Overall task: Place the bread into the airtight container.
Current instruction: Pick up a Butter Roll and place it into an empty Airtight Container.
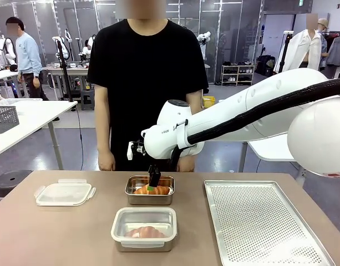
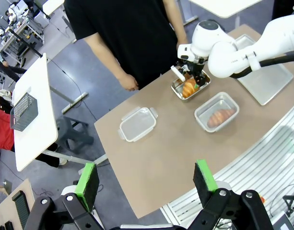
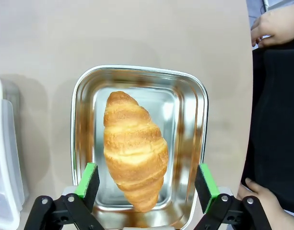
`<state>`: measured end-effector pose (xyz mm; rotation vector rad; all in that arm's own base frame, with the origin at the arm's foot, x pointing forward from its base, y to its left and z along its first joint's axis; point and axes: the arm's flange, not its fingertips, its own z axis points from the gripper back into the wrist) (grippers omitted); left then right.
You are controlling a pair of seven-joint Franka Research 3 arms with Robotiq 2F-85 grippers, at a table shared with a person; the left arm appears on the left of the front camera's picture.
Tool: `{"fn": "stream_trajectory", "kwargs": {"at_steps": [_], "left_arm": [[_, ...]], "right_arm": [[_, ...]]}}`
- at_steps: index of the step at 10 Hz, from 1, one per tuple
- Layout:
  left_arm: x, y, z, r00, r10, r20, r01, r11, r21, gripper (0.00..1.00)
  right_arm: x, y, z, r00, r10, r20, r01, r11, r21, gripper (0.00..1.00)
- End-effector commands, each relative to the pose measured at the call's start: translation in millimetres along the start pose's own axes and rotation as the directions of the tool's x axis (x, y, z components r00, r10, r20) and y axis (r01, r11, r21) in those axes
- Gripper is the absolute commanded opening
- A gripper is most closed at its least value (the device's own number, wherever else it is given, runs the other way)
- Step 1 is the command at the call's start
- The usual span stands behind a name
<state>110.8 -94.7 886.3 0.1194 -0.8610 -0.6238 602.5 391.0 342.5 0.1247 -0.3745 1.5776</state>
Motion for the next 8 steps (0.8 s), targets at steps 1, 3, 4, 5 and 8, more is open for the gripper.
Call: {"fn": "stream_trajectory", "kwargs": {"at_steps": [1, 3, 4, 5, 8], "left_arm": [[-3, -5, 9, 1.000, -0.002, 0.022, 0.002, 1.000, -0.001, 1.00], [-3, -5, 9, 1.000, -0.002, 0.022, 0.002, 1.000, -0.001, 1.00], [-3, -5, 9, 1.000, -0.002, 0.022, 0.002, 1.000, -0.001, 1.00], [-3, -5, 9, 1.000, -0.002, 0.022, 0.002, 1.000, -0.001, 1.00], [-3, -5, 9, 1.000, -0.002, 0.022, 0.002, 1.000, -0.001, 1.00]], "right_arm": [[-1, 0, 1, 1.000, 0.000, -0.003, 0.000, 1.000, -0.006, 1.00], [-11, 8, 36, 1.000, -0.012, 0.012, 0.011, 0.999, 0.038, 1.00], [-30, 18, 74, 0.997, -0.072, 0.020, 0.071, 0.996, 0.054, 1.00], [-50, 29, 117, 0.991, -0.131, 0.019, 0.130, 0.991, 0.041, 1.00], [-116, 66, 242, 0.938, -0.341, -0.055, 0.342, 0.940, -0.004, 1.00]]}}
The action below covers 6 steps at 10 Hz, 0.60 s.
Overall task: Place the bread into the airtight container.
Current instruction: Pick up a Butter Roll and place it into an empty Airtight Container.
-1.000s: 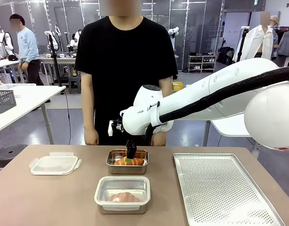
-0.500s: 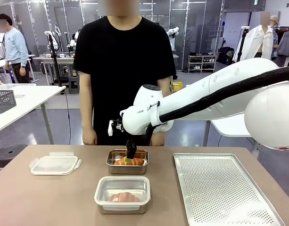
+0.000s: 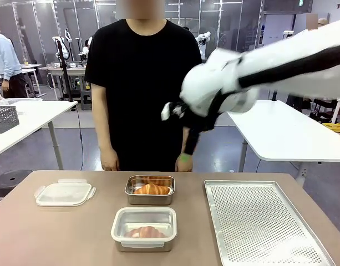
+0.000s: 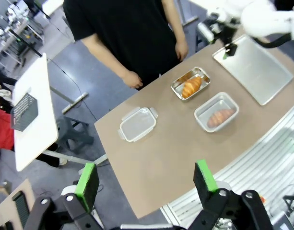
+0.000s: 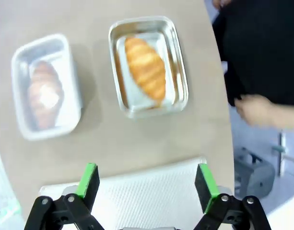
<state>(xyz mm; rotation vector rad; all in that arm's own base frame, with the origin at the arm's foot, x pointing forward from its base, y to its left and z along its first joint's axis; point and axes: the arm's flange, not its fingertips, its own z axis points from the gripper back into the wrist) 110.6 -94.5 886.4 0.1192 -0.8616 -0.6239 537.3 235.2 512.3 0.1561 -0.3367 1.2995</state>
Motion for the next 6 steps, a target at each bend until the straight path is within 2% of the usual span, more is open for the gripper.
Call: {"fn": "stream_trajectory", "kwargs": {"at_steps": [1, 3, 6], "left_arm": [[-3, -5, 9, 1.000, -0.002, 0.022, 0.002, 1.000, -0.001, 1.00], [-3, -5, 9, 1.000, -0.002, 0.022, 0.002, 1.000, -0.001, 1.00], [-3, -5, 9, 1.000, -0.002, 0.022, 0.002, 1.000, -0.001, 1.00]], "right_arm": [[-55, 32, 59, 0.988, -0.129, -0.089, 0.128, 0.992, -0.018, 1.00], [-88, 73, 134, 0.967, -0.216, -0.134, 0.207, 0.975, -0.076, 1.00], [-109, 151, 264, 0.947, -0.304, -0.103, 0.263, 0.919, -0.293, 1.00]]}}
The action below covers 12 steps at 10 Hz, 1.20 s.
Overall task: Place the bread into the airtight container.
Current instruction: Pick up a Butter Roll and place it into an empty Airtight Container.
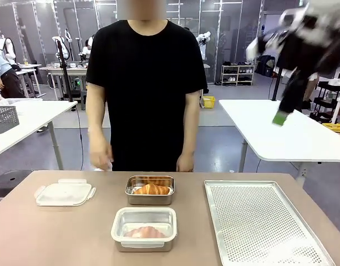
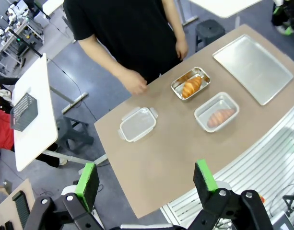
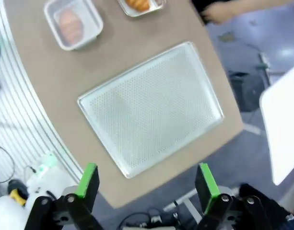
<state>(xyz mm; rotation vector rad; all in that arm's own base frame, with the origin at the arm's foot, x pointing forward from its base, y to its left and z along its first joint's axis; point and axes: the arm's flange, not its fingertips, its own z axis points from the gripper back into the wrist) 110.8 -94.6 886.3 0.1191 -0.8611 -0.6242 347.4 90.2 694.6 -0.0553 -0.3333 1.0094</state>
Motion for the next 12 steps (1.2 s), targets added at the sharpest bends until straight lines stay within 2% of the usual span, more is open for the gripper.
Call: {"fn": "stream_trajectory", "kwargs": {"at_steps": [1, 2, 3, 4, 6, 10, 12], "left_arm": [[-3, -5, 9, 1.000, -0.002, 0.022, 0.002, 1.000, -0.001, 1.00], [-3, -5, 9, 1.000, -0.002, 0.022, 0.002, 1.000, -0.001, 1.00], [-3, -5, 9, 1.000, -0.002, 0.022, 0.002, 1.000, -0.001, 1.00], [-3, -5, 9, 1.000, -0.002, 0.022, 0.002, 1.000, -0.001, 1.00], [-3, -5, 9, 1.000, -0.002, 0.022, 0.002, 1.000, -0.001, 1.00], [-3, -5, 9, 1.000, -0.002, 0.022, 0.002, 1.000, -0.001, 1.00], [-3, -5, 9, 1.000, -0.002, 0.022, 0.002, 1.000, -0.001, 1.00]], "right_arm": [[-11, 26, 64, 0.997, -0.054, 0.059, 0.061, 0.990, -0.130, 1.00], [-17, 39, 103, 0.994, -0.048, 0.096, 0.065, 0.981, -0.181, 1.00], [-22, 50, 133, 0.996, -0.041, 0.077, 0.057, 0.975, -0.214, 1.00], [-27, 57, 165, 0.988, -0.038, 0.150, 0.073, 0.968, -0.240, 1.00], [-41, 54, 206, 0.969, -0.086, 0.231, 0.145, 0.957, -0.253, 1.00], [-48, 56, 248, 0.926, -0.187, 0.329, 0.253, 0.952, -0.171, 1.00], [-58, 54, 250, 0.912, -0.245, 0.330, 0.299, 0.946, -0.127, 1.00]]}}
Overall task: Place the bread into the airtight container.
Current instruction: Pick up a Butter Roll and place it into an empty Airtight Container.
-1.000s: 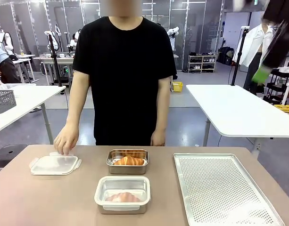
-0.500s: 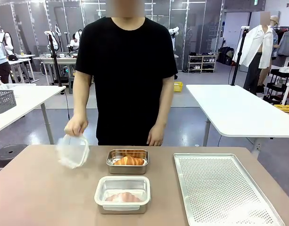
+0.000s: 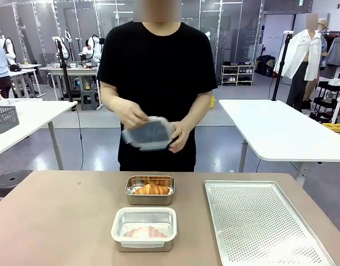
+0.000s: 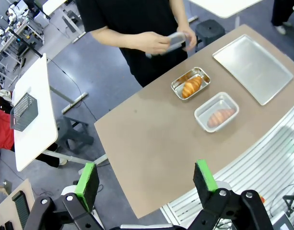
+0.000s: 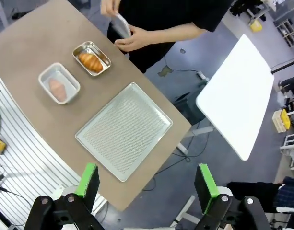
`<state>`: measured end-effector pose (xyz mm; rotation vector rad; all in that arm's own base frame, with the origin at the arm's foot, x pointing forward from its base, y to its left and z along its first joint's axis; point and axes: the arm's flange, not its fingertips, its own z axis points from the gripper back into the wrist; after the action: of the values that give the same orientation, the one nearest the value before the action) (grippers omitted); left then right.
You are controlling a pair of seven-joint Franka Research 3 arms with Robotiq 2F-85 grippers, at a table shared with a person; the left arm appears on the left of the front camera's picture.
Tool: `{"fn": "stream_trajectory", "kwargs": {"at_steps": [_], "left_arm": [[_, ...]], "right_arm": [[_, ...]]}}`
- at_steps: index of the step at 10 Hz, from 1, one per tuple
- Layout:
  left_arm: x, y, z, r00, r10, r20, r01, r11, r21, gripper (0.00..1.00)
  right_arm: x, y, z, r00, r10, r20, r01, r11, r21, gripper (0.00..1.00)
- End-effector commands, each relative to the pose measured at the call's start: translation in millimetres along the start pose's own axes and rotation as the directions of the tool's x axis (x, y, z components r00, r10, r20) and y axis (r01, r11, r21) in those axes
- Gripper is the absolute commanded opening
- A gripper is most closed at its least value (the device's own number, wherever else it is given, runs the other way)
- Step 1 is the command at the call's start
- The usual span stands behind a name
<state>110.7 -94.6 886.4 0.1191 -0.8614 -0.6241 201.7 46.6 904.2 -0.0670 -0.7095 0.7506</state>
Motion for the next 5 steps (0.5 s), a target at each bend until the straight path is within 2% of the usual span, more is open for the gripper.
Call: {"fn": "stream_trajectory", "kwargs": {"at_steps": [1, 2, 5], "left_arm": [[-2.8, -5.5, 9.1, 1.000, -0.002, 0.022, 0.002, 1.000, -0.001, 1.00], [-2.8, -5.5, 9.1, 1.000, -0.002, 0.022, 0.002, 1.000, -0.001, 1.00], [-2.8, -5.5, 9.1, 1.000, -0.002, 0.022, 0.002, 1.000, -0.001, 1.00]], "right_arm": [[-6.4, -2.9, 2.1, 0.996, -0.056, 0.065, 0.052, 0.997, 0.050, 1.00], [0.0, 0.0, 0.0, 1.000, 0.000, 0.000, 0.000, 1.000, 0.000, 1.00], [0.0, 0.0, 0.0, 1.000, 0.000, 0.000, 0.000, 1.000, 0.000, 1.00]]}}
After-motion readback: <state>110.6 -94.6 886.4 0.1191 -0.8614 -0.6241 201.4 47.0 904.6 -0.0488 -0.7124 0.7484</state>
